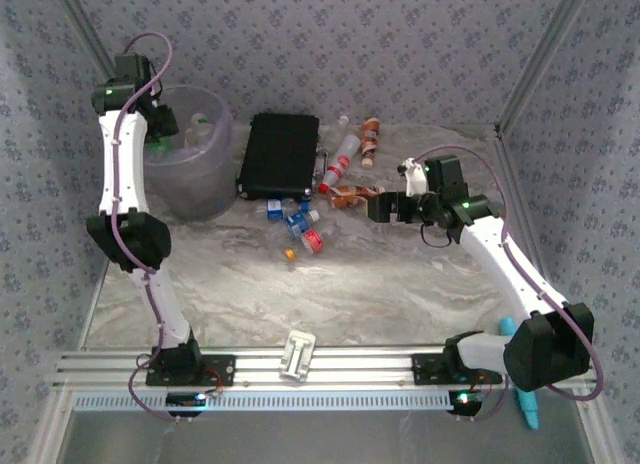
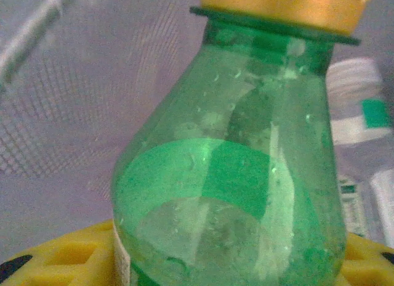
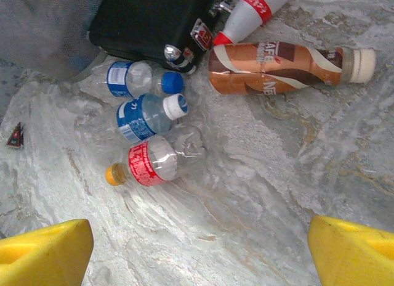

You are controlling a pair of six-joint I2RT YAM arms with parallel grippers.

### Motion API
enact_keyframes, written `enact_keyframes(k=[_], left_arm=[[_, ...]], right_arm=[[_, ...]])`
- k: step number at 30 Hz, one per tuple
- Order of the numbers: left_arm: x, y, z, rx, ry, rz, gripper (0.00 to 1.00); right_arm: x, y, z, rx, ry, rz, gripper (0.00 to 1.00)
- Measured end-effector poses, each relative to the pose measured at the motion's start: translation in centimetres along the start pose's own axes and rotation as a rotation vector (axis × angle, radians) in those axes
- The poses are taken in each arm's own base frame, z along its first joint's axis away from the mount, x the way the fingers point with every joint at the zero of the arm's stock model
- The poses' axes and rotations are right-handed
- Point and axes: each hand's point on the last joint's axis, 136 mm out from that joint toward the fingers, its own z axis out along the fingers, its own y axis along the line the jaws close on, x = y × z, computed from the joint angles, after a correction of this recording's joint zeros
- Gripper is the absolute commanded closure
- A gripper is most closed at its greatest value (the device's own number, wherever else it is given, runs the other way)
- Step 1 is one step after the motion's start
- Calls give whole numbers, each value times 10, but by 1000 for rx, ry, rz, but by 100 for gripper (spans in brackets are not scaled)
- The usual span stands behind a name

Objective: Put the plastic bottles in the bin

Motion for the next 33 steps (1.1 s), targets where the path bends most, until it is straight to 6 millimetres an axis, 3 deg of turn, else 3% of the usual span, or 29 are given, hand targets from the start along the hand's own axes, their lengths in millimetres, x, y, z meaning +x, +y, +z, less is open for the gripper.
enact_keyframes(k=[1, 6, 7, 11, 14, 23, 26, 33], left_arm=[[4, 2, 1, -9, 16, 3, 64], [18, 5, 8, -31, 70, 24, 27], [19, 5, 10, -31, 74, 23, 21], [17, 3, 10, -27, 66, 34, 13], [15, 2, 8, -25, 53, 34, 15], [8, 2, 5, -28, 18, 20, 46], [15, 2, 14, -31, 36, 13, 53], [52, -3, 48, -18, 131, -4, 59]], right_arm=[[1, -2, 0, 4, 2, 5, 8], [2, -9, 0, 16, 1, 20, 8], [2, -10, 0, 17, 0, 22, 8], [2, -12, 2, 20, 5, 27, 8], [3, -14, 5, 21, 12, 30, 8], [4, -16, 9, 18, 21, 40, 9], [3, -16, 10, 17, 15, 41, 9], [0, -25, 11, 67, 1, 74, 11]])
